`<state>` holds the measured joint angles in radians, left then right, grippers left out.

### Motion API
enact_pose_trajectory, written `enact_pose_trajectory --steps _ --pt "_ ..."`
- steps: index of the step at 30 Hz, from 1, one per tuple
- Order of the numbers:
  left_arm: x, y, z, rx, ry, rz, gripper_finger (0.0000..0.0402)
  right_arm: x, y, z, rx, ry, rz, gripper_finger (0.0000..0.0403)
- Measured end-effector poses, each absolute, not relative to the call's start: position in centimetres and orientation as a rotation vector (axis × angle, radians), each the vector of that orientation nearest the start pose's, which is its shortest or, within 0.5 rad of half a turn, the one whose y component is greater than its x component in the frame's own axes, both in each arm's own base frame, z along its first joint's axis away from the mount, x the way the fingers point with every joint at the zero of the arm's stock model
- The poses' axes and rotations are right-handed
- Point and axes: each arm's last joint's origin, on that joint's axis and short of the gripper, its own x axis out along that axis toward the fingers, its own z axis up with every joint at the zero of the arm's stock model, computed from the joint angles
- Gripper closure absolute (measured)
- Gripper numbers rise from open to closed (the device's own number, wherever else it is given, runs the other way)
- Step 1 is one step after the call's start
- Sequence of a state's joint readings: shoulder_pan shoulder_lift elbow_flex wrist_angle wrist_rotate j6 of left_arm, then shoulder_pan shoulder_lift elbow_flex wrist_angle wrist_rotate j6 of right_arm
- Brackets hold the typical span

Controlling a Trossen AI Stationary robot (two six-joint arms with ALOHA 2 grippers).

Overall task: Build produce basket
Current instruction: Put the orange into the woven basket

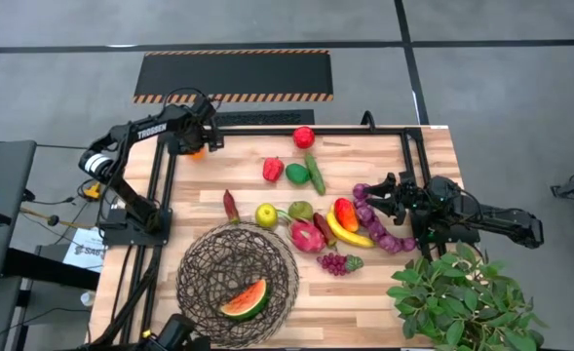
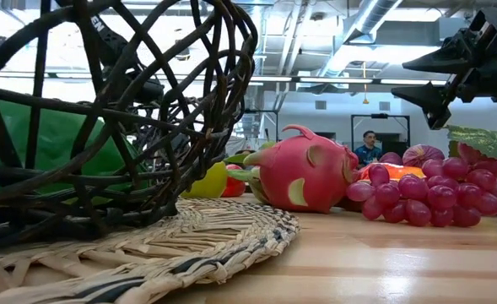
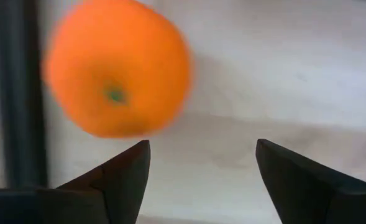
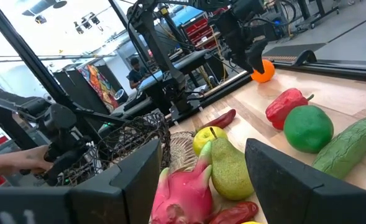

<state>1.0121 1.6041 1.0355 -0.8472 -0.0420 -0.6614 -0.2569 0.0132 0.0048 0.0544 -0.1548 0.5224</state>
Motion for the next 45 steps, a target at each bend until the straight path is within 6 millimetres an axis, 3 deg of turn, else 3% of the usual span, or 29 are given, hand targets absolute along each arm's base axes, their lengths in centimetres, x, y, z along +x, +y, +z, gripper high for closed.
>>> enact_pose_trajectory --steps 4,11,15,18,24,31,38,45 --pt "15.8 23.4 19.6 -1.183 1.021 1.187 0.0137 9.5 -2.0 17.7 0.508 -0.126 -0.072 0.0148" --pt "17.6 22.0 23.7 -1.066 0.919 1.049 0.0138 9.5 -2.2 20.9 0.502 -0.151 -0.127 0.0148" --pt "17.2 21.3 26.7 -0.886 0.823 1.236 0.0139 10.8 -2.7 22.4 0.489 -0.095 -0.189 0.0148" --pt "16.3 21.6 27.4 -0.823 0.770 1.355 0.0135 12.0 -2.9 22.8 0.496 -0.022 -0.204 0.0148" --pt "14.4 23.8 25.4 -0.934 0.812 1.508 0.0128 14.0 -2.8 22.9 0.477 0.084 -0.177 0.0148" --pt "14.3 26.2 22.0 -1.026 0.906 1.512 0.0128 15.0 -2.2 23.2 0.442 0.055 -0.116 0.0148" --pt "14.1 26.6 20.3 -1.061 0.990 1.552 0.0128 15.0 -2.1 23.5 0.438 0.033 -0.102 0.0148" --pt "14.3 26.7 19.0 -1.118 1.085 1.434 0.0131 15.0 -2.1 23.5 0.423 0.034 -0.101 0.0148"
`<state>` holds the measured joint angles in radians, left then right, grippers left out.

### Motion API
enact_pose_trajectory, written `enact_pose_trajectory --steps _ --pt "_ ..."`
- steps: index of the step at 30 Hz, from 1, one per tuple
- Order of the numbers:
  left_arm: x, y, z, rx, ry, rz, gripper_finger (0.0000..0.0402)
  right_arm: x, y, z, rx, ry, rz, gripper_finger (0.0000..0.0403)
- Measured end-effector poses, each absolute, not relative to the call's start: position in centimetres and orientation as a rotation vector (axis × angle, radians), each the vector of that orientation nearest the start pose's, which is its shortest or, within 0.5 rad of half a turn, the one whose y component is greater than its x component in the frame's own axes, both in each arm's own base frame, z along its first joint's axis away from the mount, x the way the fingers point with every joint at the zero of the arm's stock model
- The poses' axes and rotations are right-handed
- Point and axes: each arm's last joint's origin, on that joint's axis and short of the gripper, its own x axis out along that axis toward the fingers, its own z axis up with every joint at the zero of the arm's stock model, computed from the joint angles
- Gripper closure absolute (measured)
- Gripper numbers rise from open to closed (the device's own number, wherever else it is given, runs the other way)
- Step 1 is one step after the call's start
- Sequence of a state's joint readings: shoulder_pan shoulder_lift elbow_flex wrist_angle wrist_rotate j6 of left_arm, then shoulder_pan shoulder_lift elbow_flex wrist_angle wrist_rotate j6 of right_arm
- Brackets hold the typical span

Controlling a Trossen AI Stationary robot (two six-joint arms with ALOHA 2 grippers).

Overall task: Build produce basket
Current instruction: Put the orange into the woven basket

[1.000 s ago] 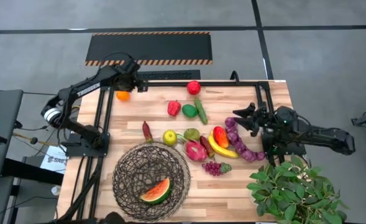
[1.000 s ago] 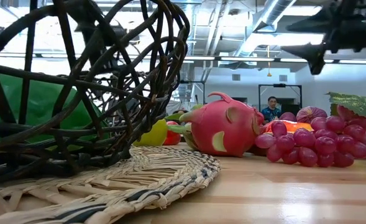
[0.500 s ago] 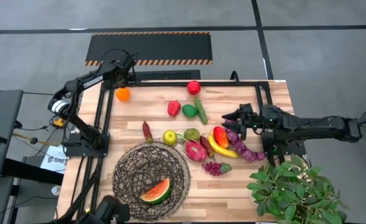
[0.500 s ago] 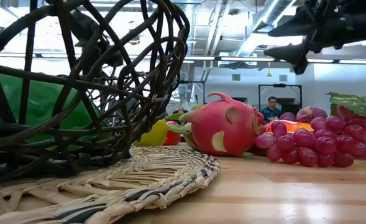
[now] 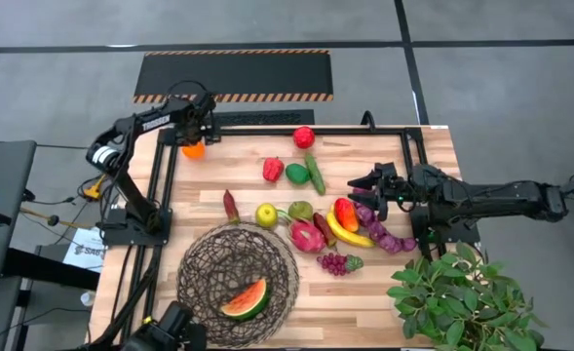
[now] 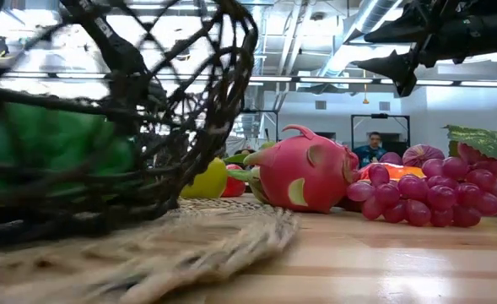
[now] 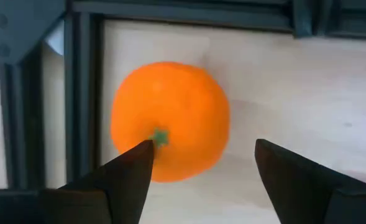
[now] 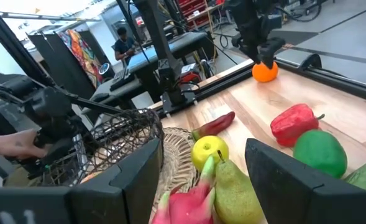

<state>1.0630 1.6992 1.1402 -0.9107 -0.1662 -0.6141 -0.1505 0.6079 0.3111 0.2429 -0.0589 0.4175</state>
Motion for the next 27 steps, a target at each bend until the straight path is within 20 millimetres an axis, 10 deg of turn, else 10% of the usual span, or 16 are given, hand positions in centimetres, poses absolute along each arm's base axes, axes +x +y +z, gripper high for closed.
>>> enact_pose_trajectory --steps 13,27 --pt "19.3 25.0 22.9 -1.215 0.973 0.706 0.0156 15.0 -2.1 23.5 0.414 0.029 -0.099 0.0148" --pt "25.9 17.6 26.3 -0.632 1.053 0.883 0.0100 15.0 -2.1 23.5 0.415 0.037 -0.101 0.0148"
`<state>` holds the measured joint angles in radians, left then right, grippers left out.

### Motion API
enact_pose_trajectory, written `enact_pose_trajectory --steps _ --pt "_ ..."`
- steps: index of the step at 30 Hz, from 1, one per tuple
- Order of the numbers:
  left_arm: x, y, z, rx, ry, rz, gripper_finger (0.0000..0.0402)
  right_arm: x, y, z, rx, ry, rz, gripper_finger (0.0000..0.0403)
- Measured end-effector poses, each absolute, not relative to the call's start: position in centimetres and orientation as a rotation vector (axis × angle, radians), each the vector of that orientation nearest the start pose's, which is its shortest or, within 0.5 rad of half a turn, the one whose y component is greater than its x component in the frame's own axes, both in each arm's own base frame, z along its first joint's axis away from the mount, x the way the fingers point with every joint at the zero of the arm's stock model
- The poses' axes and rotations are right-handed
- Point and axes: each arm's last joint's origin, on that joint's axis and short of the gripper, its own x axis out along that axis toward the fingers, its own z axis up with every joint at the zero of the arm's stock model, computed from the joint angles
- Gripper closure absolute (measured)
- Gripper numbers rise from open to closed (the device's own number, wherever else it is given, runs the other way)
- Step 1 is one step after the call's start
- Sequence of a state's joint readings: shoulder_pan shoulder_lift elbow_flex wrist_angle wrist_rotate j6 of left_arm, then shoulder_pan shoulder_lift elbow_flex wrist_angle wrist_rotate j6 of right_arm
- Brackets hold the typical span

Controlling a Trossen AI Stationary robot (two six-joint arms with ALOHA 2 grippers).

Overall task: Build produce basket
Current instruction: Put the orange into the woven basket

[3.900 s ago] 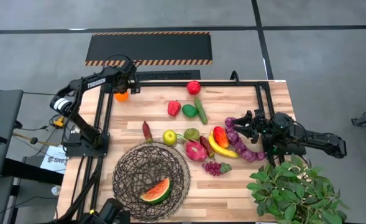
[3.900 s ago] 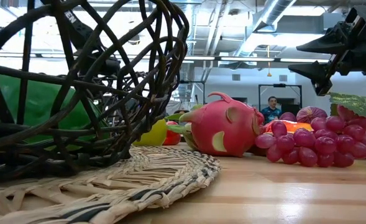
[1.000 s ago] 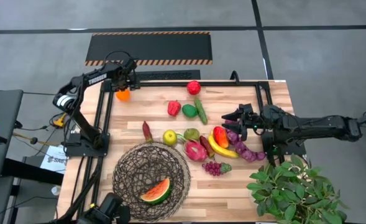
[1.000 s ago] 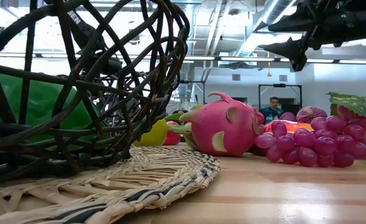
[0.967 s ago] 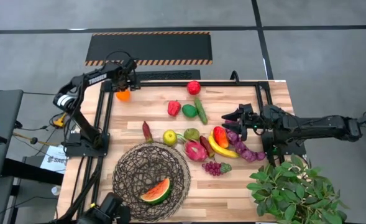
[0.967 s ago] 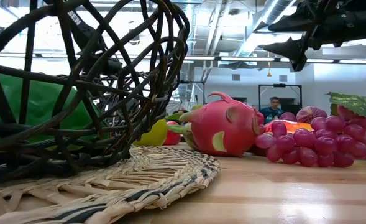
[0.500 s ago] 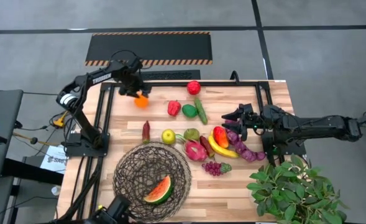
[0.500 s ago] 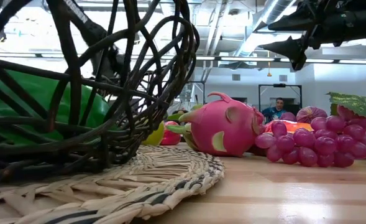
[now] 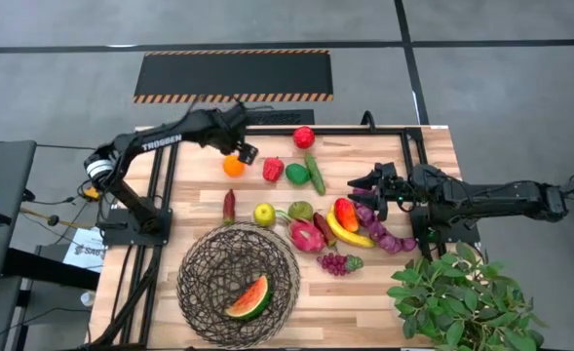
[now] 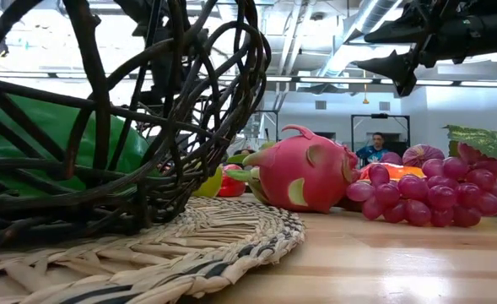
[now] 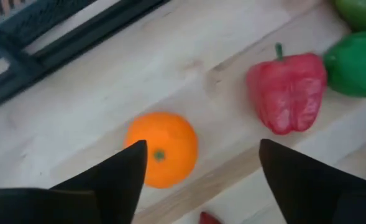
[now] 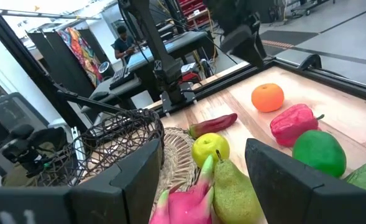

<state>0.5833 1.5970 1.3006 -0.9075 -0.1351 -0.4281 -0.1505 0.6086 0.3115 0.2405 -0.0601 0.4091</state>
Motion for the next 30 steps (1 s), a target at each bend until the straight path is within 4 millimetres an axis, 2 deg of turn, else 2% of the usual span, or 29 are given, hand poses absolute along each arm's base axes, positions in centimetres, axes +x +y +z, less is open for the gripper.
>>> enact_pose_trajectory --steps 4,7,15,23,30 --pt "26.3 17.1 25.9 -0.664 1.046 0.939 0.0061 15.0 -2.1 23.5 0.415 0.037 -0.101 0.0148" --pt "25.8 17.4 25.6 -0.694 1.053 0.986 0.0050 15.0 -2.1 23.5 0.415 0.038 -0.100 0.0148" --pt "25.6 17.8 24.7 -0.685 1.021 1.048 0.0047 15.0 -2.1 23.1 0.419 0.071 -0.101 0.0148" --pt "24.7 17.6 21.9 -0.718 1.043 1.098 0.0047 15.0 -1.8 22.9 0.418 0.095 -0.091 0.0148" --pt "24.5 18.0 20.8 -0.737 0.988 1.091 0.0047 15.0 -1.8 22.9 0.417 0.095 -0.089 0.0148"
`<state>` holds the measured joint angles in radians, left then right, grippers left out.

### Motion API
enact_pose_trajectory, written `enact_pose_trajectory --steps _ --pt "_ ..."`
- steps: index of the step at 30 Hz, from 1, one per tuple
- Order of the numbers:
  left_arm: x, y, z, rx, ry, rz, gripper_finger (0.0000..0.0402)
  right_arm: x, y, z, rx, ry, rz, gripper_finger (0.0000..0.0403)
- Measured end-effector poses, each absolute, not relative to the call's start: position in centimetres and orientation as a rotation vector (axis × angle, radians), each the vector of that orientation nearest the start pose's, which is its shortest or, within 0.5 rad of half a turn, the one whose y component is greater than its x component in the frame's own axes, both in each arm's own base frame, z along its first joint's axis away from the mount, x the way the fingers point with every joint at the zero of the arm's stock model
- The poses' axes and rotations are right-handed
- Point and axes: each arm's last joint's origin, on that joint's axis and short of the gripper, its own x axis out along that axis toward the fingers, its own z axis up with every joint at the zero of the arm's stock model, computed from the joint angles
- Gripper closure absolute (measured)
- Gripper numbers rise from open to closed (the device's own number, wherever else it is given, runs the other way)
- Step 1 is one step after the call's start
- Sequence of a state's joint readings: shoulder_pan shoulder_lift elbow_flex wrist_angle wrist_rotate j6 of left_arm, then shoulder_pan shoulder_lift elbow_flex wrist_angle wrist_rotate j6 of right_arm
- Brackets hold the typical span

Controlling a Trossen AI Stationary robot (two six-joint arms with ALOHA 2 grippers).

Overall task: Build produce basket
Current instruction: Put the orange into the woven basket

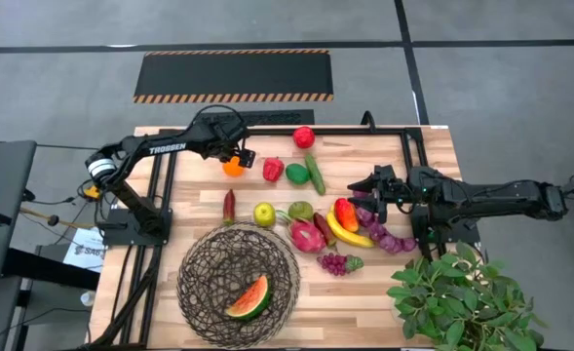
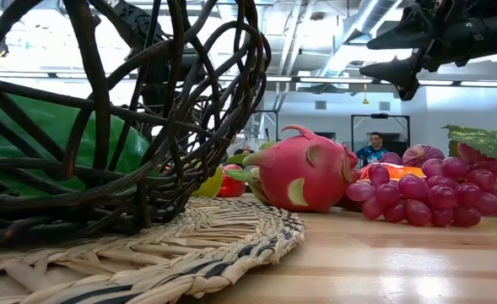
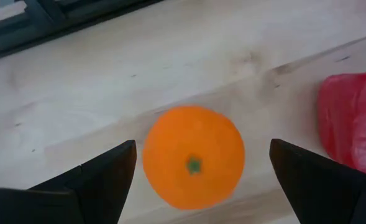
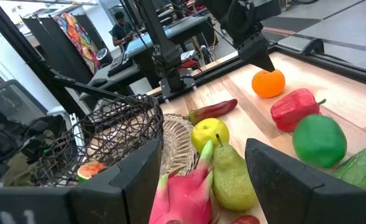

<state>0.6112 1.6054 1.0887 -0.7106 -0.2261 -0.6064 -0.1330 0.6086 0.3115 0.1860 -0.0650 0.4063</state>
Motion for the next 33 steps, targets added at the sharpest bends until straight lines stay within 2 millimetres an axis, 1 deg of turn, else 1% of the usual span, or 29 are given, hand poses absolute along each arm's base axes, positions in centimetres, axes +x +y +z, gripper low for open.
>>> enact_pose_trajectory --steps 7,18,22,24,27,33 --pt "23.7 17.8 19.4 -0.761 1.019 1.104 0.0047 15.0 -1.8 22.9 0.416 0.098 -0.090 0.0148" --pt "23.9 18.0 19.3 -0.750 0.986 1.106 0.0047 15.0 -1.8 22.9 0.402 0.099 -0.090 0.0148" --pt "24.2 18.1 18.6 -0.757 1.008 1.103 0.0047 15.0 -1.8 22.9 0.402 0.099 -0.090 0.0148" --pt "24.8 18.1 17.8 -0.758 1.012 1.085 0.0047 15.0 -1.8 22.9 0.402 0.099 -0.090 0.0148" --pt "25.3 18.1 16.7 -0.766 1.045 1.069 0.0047 15.0 -1.8 22.9 0.402 0.102 -0.090 0.0148" --pt "25.5 18.2 16.4 -0.799 1.052 1.047 0.0047 15.0 -1.8 22.9 0.403 0.106 -0.090 0.0148"
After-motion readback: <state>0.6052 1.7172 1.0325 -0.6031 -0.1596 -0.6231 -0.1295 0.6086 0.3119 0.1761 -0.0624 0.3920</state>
